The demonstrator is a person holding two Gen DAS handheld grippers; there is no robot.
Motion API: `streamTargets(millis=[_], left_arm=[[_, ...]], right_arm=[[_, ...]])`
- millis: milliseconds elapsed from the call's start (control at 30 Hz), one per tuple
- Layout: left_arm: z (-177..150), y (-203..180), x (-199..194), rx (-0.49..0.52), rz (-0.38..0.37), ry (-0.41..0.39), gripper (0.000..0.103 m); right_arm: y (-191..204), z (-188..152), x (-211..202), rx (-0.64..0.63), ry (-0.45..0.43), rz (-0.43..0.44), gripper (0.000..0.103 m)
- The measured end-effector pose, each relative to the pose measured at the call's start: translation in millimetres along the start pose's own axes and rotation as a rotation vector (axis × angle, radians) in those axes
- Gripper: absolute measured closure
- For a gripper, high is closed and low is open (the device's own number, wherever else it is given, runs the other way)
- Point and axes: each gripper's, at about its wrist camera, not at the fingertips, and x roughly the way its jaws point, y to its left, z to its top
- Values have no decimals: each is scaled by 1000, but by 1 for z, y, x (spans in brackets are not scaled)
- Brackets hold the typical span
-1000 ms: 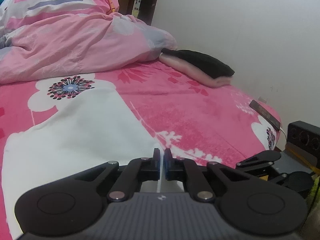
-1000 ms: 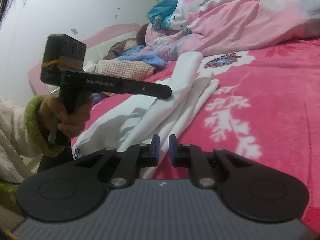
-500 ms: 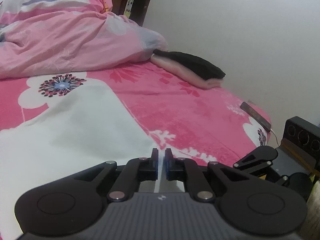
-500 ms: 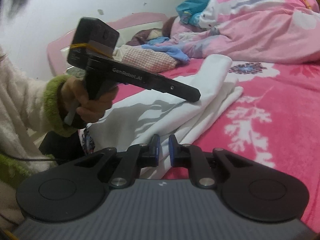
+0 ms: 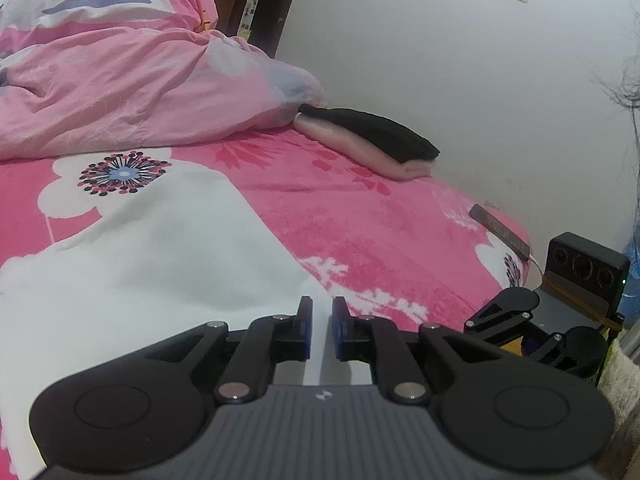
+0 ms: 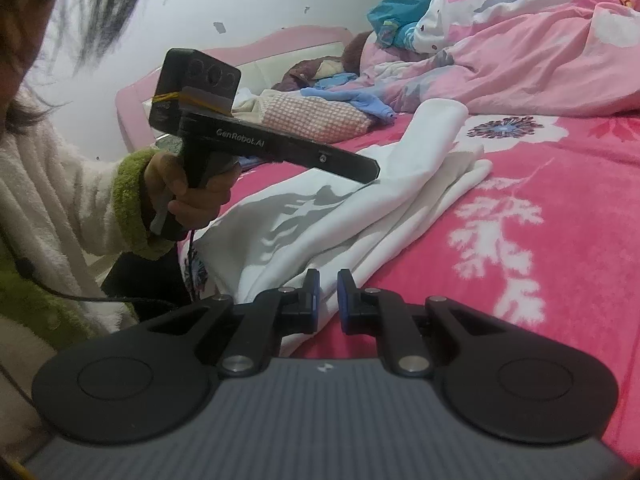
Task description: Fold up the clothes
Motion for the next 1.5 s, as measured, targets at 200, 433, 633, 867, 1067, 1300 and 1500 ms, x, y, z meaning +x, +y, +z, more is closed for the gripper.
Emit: streamTargets(millis=[200, 433, 633, 867, 1067, 1300, 1500], left_arm=[[-4, -1, 7, -1, -11, 11, 93], [-7, 1, 13, 5, -21, 17, 90], [-10, 0, 23, 15, -24, 33, 87], [-9, 3, 27, -6, -37, 37, 84], [-11, 13, 28, -54, -102, 32, 75], [-15, 19, 28, -79, -140, 23, 74], [-19, 23, 27, -101, -158, 4, 74]], right_arm=[[6, 6, 16, -52, 31, 25, 94], [19, 12, 22, -139, 95, 12, 94], [28, 6, -3, -117, 109, -29, 93], [45, 1, -36, 190, -47, -101, 90], [60, -19, -30, 558, -150, -127, 78], [66, -48, -12, 832, -222, -203, 76], [62, -53, -5, 948, -289, -205, 76]])
